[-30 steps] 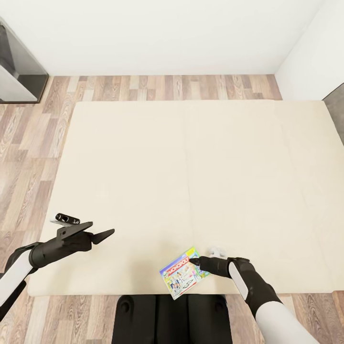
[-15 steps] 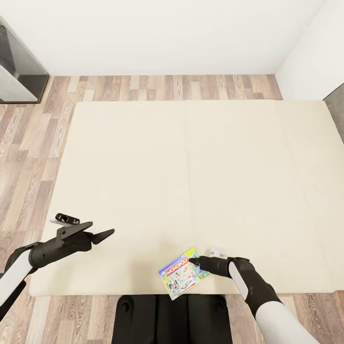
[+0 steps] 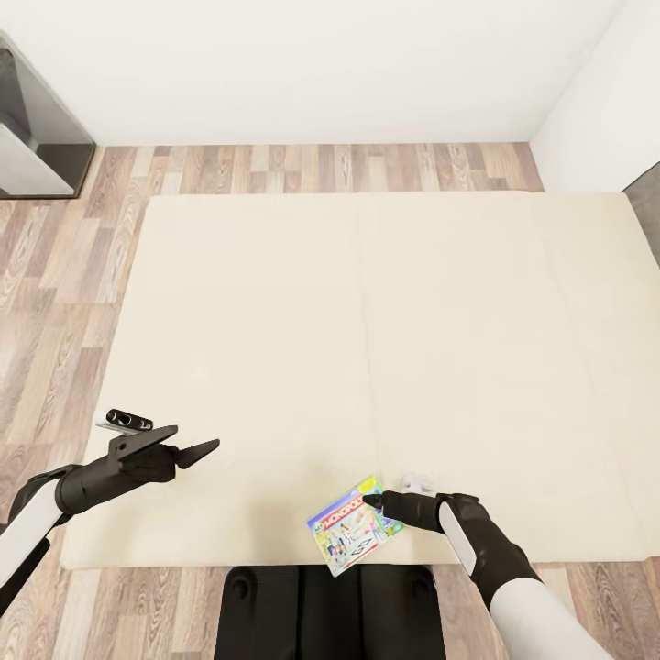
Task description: Put all the toys in the child's room - the three board games (two on the bed and one on the table), the two jigsaw puzzles on the table, and the tennis ball on the table - inside the toy box on the table in the child's room.
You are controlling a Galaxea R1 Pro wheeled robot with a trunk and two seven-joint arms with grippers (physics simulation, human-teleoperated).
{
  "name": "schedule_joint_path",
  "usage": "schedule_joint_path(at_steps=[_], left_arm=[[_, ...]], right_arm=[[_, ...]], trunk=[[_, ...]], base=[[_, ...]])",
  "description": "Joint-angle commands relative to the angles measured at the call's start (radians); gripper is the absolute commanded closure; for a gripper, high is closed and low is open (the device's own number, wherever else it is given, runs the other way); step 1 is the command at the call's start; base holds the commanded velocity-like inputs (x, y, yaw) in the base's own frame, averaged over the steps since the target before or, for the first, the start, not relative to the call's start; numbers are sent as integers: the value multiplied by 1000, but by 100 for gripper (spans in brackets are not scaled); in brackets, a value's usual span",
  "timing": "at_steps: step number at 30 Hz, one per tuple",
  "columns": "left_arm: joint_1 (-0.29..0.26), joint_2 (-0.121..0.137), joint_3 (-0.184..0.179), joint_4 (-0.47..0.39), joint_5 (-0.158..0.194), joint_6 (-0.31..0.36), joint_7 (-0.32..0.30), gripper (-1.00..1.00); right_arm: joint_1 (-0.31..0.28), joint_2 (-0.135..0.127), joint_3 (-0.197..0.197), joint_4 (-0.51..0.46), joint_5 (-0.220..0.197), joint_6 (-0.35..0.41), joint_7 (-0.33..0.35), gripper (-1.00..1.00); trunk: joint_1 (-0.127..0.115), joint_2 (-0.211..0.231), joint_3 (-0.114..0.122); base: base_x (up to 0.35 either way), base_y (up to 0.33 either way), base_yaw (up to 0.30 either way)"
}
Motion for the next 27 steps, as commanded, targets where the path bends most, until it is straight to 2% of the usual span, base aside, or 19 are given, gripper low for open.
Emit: schedule_joint_path(at_steps=[1, 18, 27], left_arm=[[-1, 1, -2, 0, 4, 5, -2, -100], [-1, 1, -2, 0, 4, 5, -2, -100], [-1, 1, -2, 0, 4, 5, -1, -100]], right_arm=[[0, 0, -2, -1, -4, 7, 1, -100], [0, 3, -2, -1, -4, 7, 1, -100], [0, 1, -2, -1, -4, 7, 1, -100]], trunk=[[1, -2, -1], [1, -2, -1], [1, -2, -1]], base=[[0, 24, 0], [0, 96, 0], [0, 16, 0]])
